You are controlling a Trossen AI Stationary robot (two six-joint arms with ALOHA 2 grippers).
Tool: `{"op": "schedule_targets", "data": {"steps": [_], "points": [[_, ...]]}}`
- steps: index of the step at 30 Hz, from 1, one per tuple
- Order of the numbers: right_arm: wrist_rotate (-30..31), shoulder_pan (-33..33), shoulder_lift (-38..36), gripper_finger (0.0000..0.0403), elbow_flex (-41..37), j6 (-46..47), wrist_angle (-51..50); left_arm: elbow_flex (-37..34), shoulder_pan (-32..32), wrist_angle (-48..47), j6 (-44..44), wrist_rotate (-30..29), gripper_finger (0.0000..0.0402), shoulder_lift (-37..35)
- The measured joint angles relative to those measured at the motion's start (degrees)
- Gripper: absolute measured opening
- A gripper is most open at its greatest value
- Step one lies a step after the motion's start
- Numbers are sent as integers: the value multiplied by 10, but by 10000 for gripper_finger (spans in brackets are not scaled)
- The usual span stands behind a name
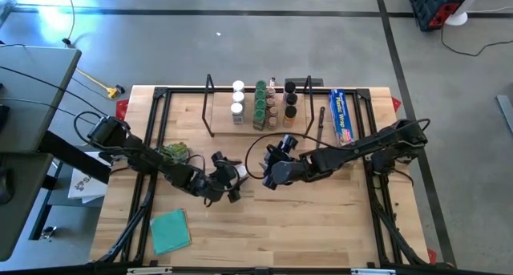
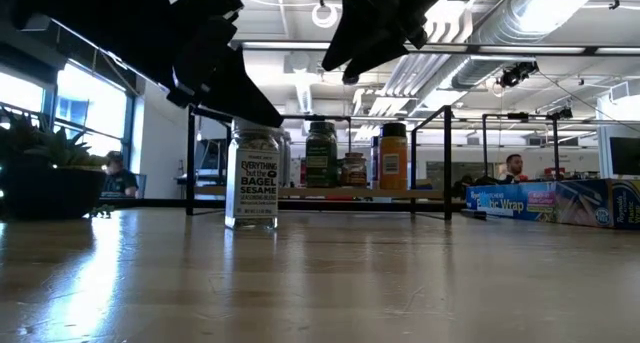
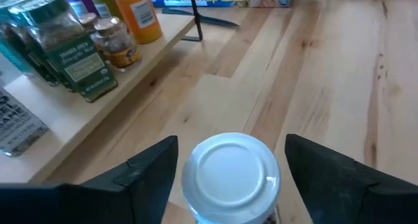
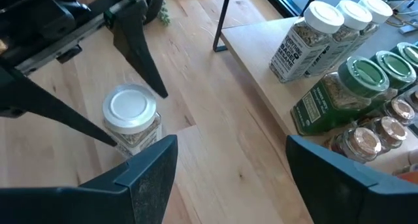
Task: Shelf spices
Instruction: Put the white seasoning bottle on the shelf align with the other white seasoning bottle
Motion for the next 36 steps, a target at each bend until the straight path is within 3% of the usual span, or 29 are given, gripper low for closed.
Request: {"op": "schedule_targets", "data": {"steps": [9,14,18,24,30,33,36], "points": [[0,4,0,279,0,0,0,0,10,-3,-3,50,198,-2],[5,9,0,279,0,0,0,-2,14,-30,86,63,198,-43],[9,16,0,279,0,1,-1,-1,62,-80,183,91,198,-121],[35,28,0,279,0,2,-1,-1,203,-102,334,269,198,-206],[39,40,0,279,0,16,-2,-1,313,-92,445,397,198,-207],[40,45,0,279,0,16,-2,-1,346,-96,475,440,198,-193],[40,47,0,279,0,18,-2,-1,369,-96,492,446,198,-187]]}}
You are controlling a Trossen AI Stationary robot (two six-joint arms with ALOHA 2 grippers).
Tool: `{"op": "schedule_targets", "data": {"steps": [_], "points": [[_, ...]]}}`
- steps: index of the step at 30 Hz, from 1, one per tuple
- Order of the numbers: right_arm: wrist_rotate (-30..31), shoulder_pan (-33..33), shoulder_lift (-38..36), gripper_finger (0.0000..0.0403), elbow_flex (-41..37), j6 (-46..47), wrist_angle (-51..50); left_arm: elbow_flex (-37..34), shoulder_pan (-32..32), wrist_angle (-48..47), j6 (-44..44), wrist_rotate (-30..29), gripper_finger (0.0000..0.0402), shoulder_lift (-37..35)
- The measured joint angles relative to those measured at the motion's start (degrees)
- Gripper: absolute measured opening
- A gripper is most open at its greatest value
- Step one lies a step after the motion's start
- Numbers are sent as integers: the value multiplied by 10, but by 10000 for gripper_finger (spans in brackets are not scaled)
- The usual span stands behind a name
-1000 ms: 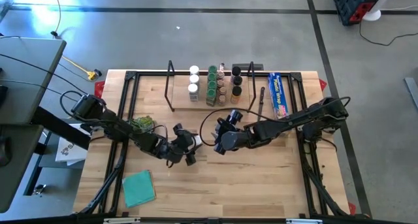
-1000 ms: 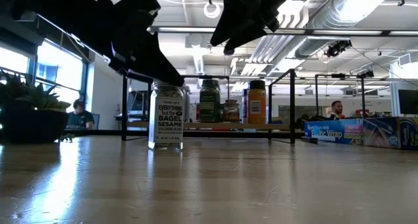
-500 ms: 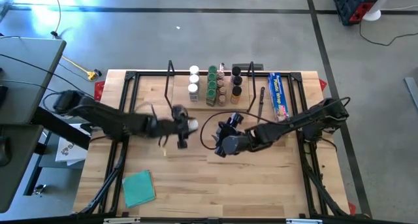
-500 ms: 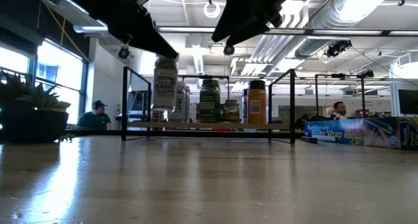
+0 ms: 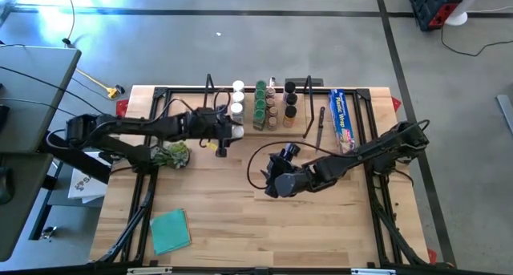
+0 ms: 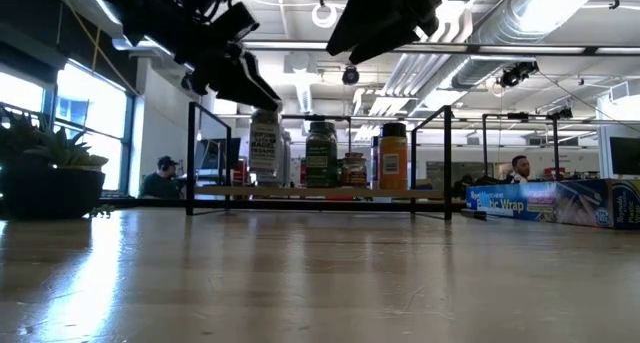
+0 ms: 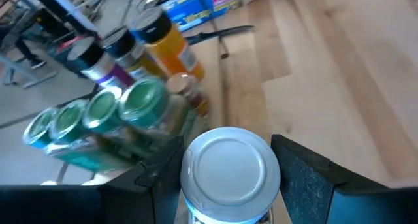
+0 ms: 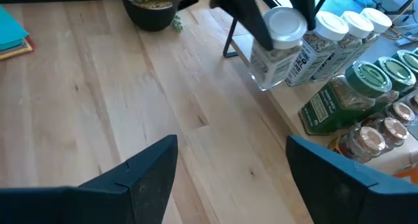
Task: Shelf spices
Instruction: Put the white seasoning bottle on the shelf align with the other white seasoning bottle
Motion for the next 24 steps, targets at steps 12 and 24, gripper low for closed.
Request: {"op": "schedule_targets", "data": {"steps": [12,24], "points": [[0,0,0,279,0,10,0,0,66,7,-20,46,211,2],[0,-1,0,279,0,16,2,-2,86,5,-10,78,212,2]]}}
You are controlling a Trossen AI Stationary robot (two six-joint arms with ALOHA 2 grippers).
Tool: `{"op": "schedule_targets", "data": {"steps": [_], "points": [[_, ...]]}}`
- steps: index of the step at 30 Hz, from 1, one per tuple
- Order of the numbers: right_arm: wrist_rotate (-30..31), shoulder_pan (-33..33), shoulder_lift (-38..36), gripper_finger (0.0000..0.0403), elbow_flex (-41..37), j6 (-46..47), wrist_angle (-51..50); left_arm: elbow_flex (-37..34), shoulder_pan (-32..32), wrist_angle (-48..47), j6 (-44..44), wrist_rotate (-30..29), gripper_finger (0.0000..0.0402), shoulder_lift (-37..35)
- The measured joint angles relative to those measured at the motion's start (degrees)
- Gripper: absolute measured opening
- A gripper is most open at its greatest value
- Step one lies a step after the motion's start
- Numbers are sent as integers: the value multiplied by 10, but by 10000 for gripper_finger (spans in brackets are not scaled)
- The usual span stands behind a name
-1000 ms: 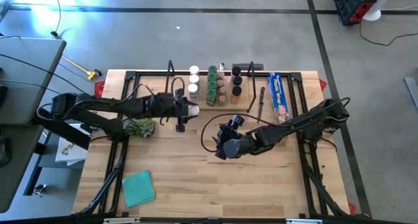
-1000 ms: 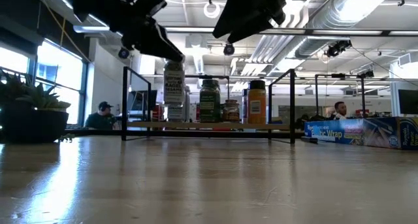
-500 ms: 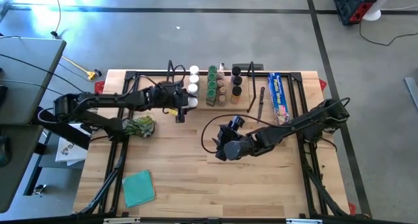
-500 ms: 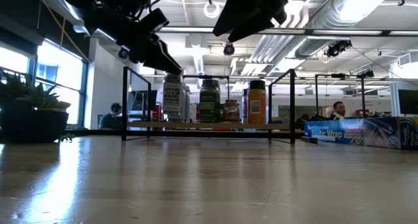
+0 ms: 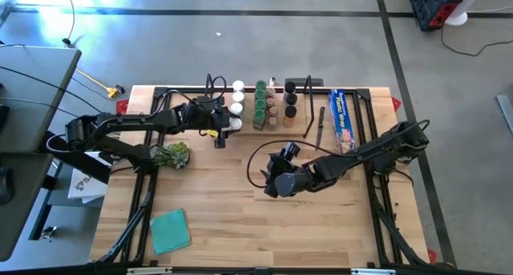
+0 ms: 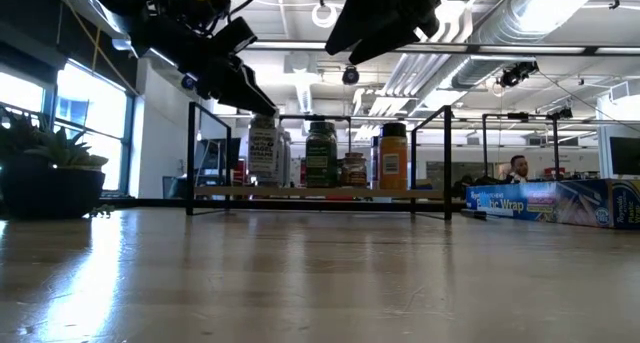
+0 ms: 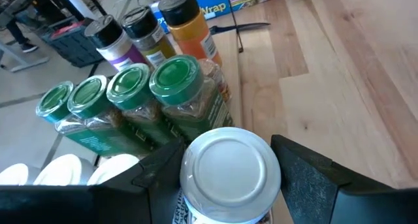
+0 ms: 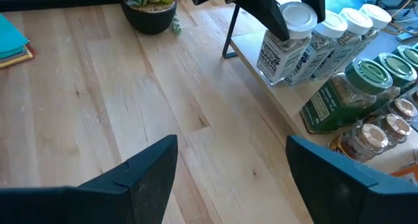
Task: Shelf spices
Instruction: Put the white seasoning bottle on the shelf align with the other white seasoning bottle
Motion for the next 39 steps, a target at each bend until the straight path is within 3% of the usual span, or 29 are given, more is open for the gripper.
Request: {"op": "schedule_targets", "data": {"steps": [25,39], "points": [[0,0,0,279,0,9,0,1,8,46,20,2,215,50],[-1,0,0,279,0,9,0,1,8,46,51,-7,265,50]]}}
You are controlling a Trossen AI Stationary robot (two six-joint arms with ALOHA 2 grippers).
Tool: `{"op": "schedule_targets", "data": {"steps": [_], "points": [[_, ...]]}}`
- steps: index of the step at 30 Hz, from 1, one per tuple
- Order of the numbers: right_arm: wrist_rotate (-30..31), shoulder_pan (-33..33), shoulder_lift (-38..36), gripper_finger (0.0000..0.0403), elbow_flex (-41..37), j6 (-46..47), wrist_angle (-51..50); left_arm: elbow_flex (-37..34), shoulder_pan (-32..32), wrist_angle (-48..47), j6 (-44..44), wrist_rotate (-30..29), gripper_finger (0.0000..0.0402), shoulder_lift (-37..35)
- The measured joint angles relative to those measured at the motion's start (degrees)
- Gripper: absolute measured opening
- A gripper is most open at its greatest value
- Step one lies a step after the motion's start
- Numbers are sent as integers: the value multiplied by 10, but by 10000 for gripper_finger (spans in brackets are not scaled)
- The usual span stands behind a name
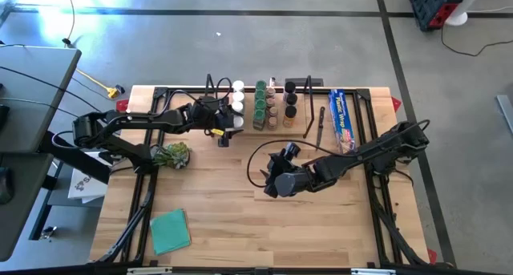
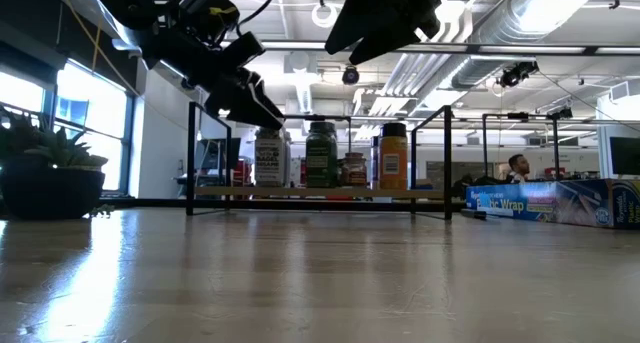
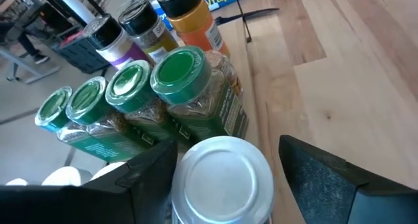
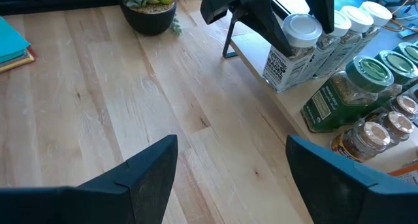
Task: Shelf spices
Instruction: Put the white seasoning bottle on the shelf align with the other white seasoning bottle, then return to Home Position
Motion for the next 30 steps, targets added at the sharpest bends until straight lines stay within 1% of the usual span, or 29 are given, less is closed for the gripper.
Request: {"op": "schedule_targets", "data": {"steps": [3,7,17,20,23,27,30], "points": [[0,0,0,279,0,0,0,0,0,0,16,-6,266,0],[0,0,0,279,0,0,0,0,0,0,38,-32,266,0],[0,0,0,279,0,0,0,0,0,7,72,-35,266,0],[0,0,0,279,0,0,0,0,-2,11,74,-46,266,-7],[0,0,0,279,0,0,0,0,-7,12,74,-48,266,-30],[0,0,0,279,0,0,-2,0,-26,6,69,-63,266,-81],[0,1,0,279,0,0,-10,1,-48,-25,37,-81,266,-125]]}}
